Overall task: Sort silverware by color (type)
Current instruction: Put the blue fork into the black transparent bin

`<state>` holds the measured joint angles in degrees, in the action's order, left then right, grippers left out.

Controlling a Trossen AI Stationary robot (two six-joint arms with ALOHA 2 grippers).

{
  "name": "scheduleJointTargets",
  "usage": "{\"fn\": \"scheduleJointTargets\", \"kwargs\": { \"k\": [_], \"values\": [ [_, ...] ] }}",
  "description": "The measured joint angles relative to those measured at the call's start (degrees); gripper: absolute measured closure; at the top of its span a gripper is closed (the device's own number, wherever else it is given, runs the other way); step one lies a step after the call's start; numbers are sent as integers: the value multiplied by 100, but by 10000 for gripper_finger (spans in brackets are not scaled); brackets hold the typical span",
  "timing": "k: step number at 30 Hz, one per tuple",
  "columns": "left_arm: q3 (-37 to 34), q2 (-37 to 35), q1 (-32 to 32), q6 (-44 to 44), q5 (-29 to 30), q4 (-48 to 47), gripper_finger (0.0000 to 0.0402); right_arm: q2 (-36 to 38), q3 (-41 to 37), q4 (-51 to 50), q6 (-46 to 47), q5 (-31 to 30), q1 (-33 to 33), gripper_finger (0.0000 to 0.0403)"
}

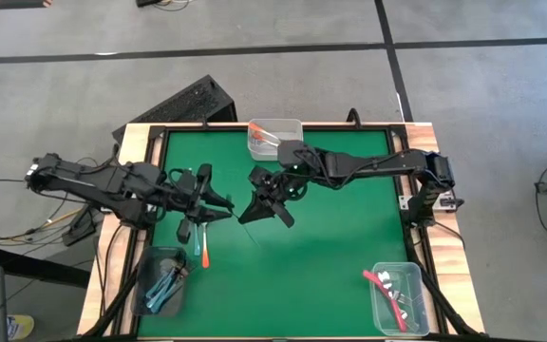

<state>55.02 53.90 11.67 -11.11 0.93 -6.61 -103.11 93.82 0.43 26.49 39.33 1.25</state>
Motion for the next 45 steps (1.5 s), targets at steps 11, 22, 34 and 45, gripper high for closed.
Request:
{"fn": "scheduleJointTargets", "kwargs": {
  "k": [11, 22, 34, 45],
  "values": [
    [0, 758, -612, 152, -1674, 665, 396, -24, 0, -70, -152, 449, 104, 397],
    [-13, 348, -956, -105, -1411, 100, 401, -20, 17, -513, -390, -257, 176, 326],
    [-6, -618, -302, -3346, -1112, -5914, 401, -33, 4, -2607, 186, -2426, 519, 240],
    [-63, -512, 1417, -4820, -888, -6220, 401, -33, 4, -2830, 411, -2927, 260, 250]
  ]
}}
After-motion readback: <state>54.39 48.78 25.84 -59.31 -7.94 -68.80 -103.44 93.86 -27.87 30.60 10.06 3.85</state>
